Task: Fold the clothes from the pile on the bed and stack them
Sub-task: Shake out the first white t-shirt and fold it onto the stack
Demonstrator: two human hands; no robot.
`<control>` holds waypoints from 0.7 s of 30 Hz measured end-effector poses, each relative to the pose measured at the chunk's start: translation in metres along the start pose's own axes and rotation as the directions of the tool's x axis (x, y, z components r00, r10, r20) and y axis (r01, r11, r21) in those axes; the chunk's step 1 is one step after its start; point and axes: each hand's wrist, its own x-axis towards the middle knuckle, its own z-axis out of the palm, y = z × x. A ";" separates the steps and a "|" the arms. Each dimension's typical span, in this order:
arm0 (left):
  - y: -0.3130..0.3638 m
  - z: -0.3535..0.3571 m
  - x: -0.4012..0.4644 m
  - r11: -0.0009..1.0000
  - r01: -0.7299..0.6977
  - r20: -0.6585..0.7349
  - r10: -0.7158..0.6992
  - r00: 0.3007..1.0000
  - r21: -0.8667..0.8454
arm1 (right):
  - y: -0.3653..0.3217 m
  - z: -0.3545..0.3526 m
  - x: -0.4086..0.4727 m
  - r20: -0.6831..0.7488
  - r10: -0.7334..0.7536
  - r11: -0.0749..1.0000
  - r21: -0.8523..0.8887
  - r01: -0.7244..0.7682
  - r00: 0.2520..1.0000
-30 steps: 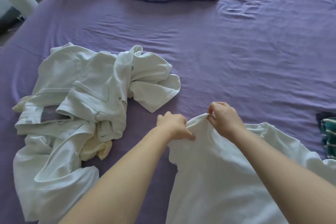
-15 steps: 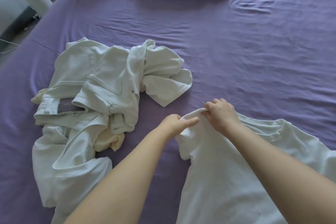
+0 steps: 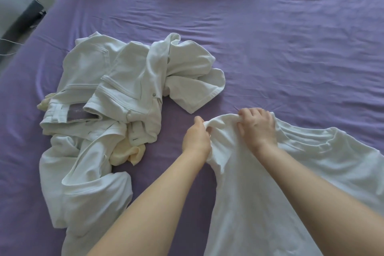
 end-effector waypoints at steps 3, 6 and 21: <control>-0.002 0.006 -0.002 0.987 0.098 -0.060 -0.106 0.992 -0.128 | -0.006 0.004 -0.027 -0.044 -0.041 0.996 0.082 0.044 0.998; -0.005 0.014 -0.018 0.908 0.254 -0.022 -0.277 0.961 -0.333 | -0.014 0.015 -0.070 -0.085 -0.063 0.984 0.159 0.076 0.994; -0.047 0.039 -0.116 0.881 0.382 0.348 -0.278 0.895 -0.278 | -0.012 0.014 -0.085 0.287 -0.472 0.879 0.073 0.472 0.834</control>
